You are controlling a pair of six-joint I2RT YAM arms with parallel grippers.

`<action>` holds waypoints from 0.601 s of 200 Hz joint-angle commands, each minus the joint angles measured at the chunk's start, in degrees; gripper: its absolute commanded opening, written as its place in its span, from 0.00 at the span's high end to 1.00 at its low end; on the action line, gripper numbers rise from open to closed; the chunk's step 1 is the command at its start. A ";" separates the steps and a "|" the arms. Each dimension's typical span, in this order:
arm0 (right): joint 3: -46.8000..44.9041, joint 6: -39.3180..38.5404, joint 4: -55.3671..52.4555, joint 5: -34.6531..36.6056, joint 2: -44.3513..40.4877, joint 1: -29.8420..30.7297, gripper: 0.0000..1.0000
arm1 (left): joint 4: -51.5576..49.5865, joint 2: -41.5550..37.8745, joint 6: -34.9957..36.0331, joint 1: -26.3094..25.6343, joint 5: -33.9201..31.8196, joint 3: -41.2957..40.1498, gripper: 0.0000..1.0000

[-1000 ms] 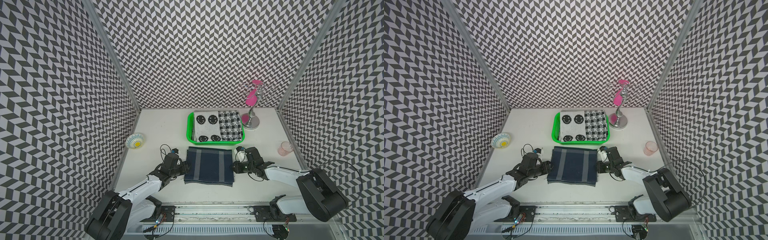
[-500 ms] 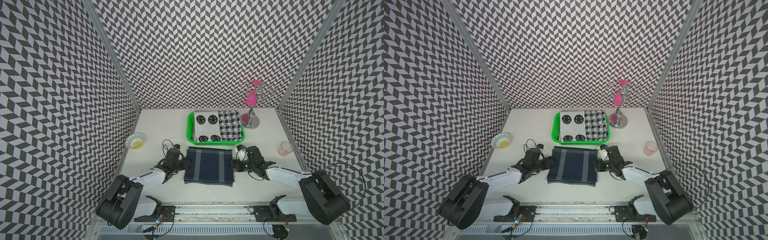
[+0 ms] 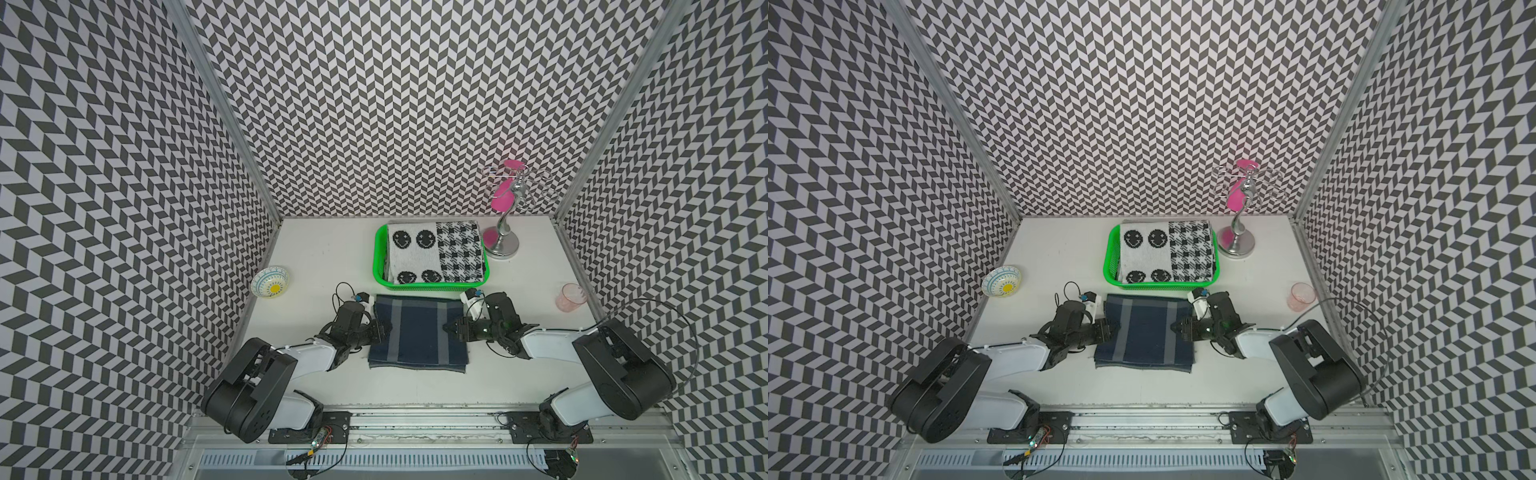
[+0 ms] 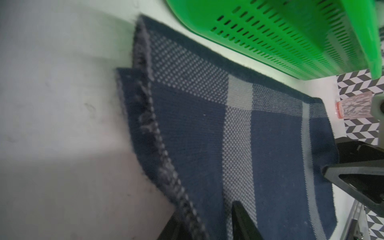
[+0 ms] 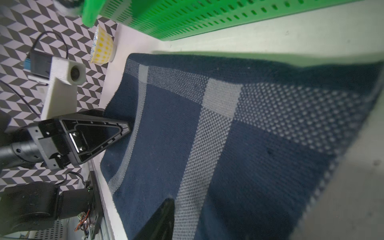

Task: Put the folded scarf in the basket
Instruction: Pick up the scarf at the center of the board.

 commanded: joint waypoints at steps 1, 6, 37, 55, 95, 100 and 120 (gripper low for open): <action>-0.99 2.12 -0.30 -0.70 2.53 2.24 0.51 | 0.45 1.72 -1.00 -2.05 2.36 -1.36 0.70; -0.79 2.31 -0.09 -0.57 2.73 2.68 0.53 | 0.98 1.95 -1.26 -2.23 2.69 -1.36 0.73; 0.03 2.61 1.02 0.01 4.30 4.98 0.89 | 2.17 1.28 -1.76 -2.94 3.40 -1.70 0.92; -0.32 1.84 0.91 0.15 3.65 5.07 1.00 | 1.07 -1.49 -1.44 -2.95 3.44 -1.89 0.99; -0.34 1.38 -3.03 1.62 -3.95 5.12 1.00 | -4.63 -10.67 -1.77 -3.65 2.60 -0.83 1.00; 0.08 1.12 -4.39 2.10 -5.35 5.19 1.00 | -5.78 -11.94 -1.89 -3.89 2.30 -0.35 1.00; 2.15 -0.40 -11.67 3.98 -12.04 5.19 1.00 | -10.86 -16.82 -2.02 -4.87 1.07 2.07 1.00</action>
